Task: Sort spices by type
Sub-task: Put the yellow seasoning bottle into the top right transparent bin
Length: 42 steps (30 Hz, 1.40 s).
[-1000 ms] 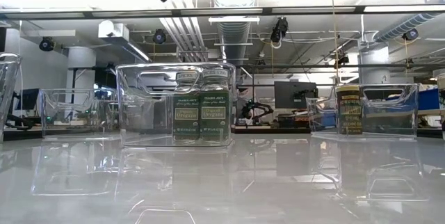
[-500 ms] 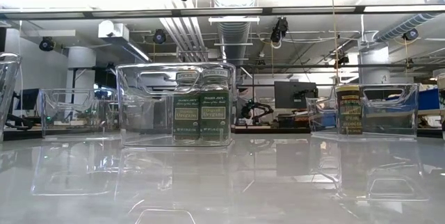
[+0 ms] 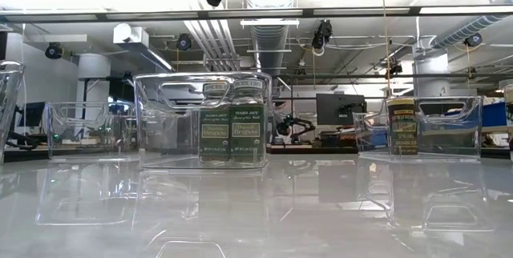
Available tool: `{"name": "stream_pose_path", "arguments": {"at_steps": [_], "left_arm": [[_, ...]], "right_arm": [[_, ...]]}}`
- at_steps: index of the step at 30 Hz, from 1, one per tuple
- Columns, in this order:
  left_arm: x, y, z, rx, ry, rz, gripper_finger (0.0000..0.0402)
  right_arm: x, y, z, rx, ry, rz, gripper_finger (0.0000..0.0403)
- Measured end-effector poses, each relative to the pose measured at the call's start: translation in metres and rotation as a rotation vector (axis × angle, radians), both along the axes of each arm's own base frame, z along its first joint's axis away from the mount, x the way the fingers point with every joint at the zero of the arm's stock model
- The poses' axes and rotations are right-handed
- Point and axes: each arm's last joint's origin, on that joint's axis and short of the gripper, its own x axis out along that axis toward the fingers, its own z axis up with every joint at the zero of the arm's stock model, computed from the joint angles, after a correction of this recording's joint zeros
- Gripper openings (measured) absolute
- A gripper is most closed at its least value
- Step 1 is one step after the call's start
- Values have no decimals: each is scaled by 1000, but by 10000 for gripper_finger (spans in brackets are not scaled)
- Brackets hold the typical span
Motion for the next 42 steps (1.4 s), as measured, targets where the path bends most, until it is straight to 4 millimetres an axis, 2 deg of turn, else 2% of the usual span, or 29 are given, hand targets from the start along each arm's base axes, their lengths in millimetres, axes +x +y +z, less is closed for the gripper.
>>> {"name": "stream_pose_path", "arguments": {"at_steps": [6,10,14,24,32,42], "left_arm": [[0,0,0,-31,-6,6,88],[1,0,-2,-49,-1,10,88],[0,-1,-2,-53,-2,8,88],[0,-1,-2,-53,-2,8,88],[0,-1,-2,-52,7,8,88],[9,-2,-17,-46,53,10,88]], "right_arm": [[-1,4,-10,-30,44,10,342],[-4,4,-17,-75,97,76,353],[-9,1,-23,-141,149,80,352],[-9,2,-34,-121,150,111,338],[-9,4,-37,-91,151,107,314],[-9,4,-38,-88,146,118,246]]}}
